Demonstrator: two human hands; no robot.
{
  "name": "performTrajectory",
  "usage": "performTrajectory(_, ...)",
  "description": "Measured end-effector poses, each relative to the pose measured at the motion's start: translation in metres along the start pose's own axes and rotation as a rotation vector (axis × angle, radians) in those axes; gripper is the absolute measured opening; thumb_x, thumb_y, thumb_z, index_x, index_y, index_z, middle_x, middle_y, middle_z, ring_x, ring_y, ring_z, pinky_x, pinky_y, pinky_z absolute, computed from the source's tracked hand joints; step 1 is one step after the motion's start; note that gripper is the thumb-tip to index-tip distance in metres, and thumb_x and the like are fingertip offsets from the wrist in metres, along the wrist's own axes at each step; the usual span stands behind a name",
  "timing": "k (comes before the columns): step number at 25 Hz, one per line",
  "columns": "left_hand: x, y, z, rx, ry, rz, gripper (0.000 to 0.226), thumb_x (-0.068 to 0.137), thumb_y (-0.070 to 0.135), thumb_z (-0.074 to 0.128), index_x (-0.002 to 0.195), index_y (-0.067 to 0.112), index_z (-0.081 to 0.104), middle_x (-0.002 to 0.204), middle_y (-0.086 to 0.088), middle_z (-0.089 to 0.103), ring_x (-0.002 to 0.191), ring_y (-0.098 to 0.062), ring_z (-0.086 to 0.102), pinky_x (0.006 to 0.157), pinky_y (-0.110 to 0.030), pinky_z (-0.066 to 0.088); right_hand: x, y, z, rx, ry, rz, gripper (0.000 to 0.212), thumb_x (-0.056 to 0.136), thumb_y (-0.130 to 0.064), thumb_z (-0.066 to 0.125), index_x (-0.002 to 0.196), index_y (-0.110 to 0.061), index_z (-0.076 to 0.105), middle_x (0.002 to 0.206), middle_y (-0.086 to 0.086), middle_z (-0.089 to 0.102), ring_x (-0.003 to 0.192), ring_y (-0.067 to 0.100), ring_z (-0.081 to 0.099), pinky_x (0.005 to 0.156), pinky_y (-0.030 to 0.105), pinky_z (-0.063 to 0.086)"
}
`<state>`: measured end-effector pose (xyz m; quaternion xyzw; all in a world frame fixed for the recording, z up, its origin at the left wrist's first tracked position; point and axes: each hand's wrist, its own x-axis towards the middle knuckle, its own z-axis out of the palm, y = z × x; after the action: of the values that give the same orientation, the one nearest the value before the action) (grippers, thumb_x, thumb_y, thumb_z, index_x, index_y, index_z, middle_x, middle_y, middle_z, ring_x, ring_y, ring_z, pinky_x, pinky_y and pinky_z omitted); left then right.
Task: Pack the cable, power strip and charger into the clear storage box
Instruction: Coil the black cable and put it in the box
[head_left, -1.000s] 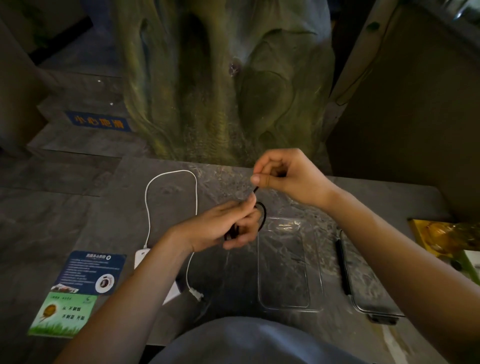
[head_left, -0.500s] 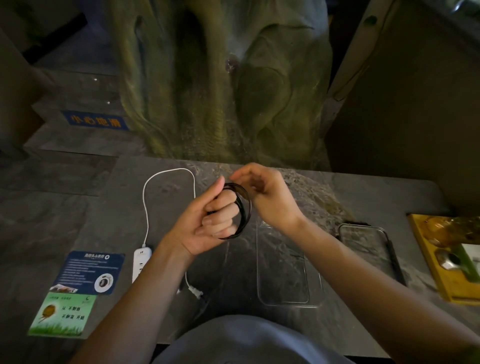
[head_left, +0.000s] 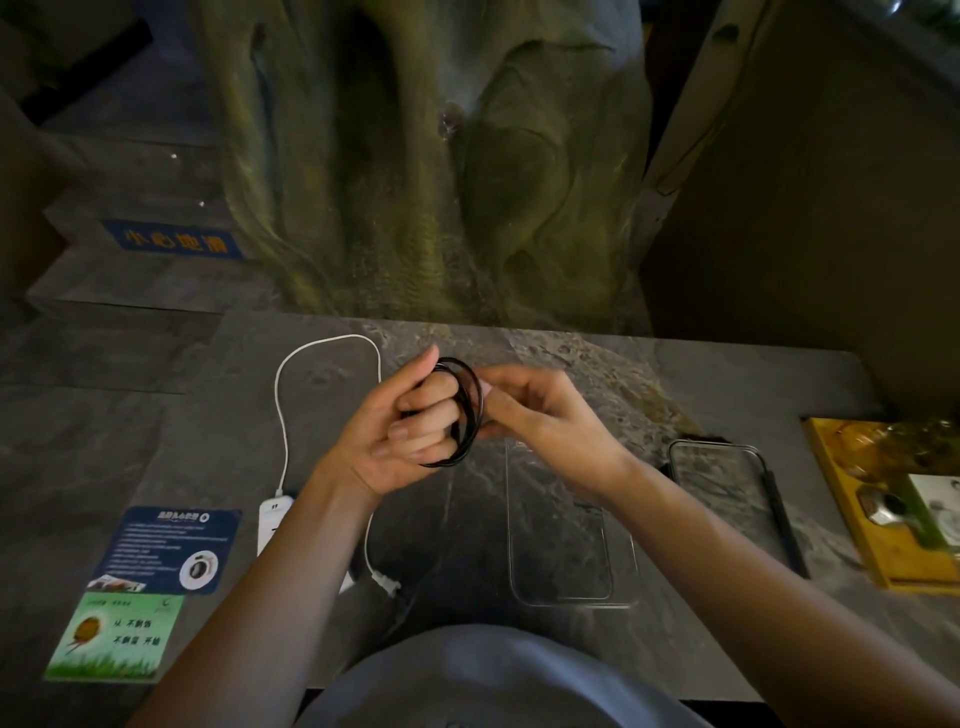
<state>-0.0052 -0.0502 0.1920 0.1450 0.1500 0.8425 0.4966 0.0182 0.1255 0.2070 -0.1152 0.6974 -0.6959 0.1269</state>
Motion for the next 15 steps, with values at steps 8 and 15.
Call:
performTrajectory(8, -0.003, -0.003, -0.014, 0.255, 0.324, 0.02, 0.051, 0.086, 0.049, 0.059, 0.051, 0.021, 0.033, 0.037, 0.006, 0.046, 0.021, -0.003, 0.03, 0.036, -0.014, 0.033, -0.002, 0.006, 0.0, 0.03, -0.072, -0.012, 0.028, 0.09, -0.001, 0.061, 0.117, 0.007, 0.062, 0.111, 0.025, 0.069, 0.107, 0.036, 0.066, 0.095, 0.043, 0.053)
performTrajectory(15, 0.011, -0.021, -0.001, 0.571, 0.752, 0.082, 0.049, 0.086, 0.049, 0.048, 0.051, 0.017, 0.032, 0.049, -0.002, 0.046, 0.033, -0.007, 0.039, 0.036, -0.014, 0.033, 0.0, 0.028, -0.007, 0.046, 0.076, 0.07, 0.025, 0.085, 0.009, 0.062, 0.109, 0.007, 0.065, 0.092, 0.019, 0.073, 0.088, 0.026, 0.071, 0.087, 0.041, 0.056)
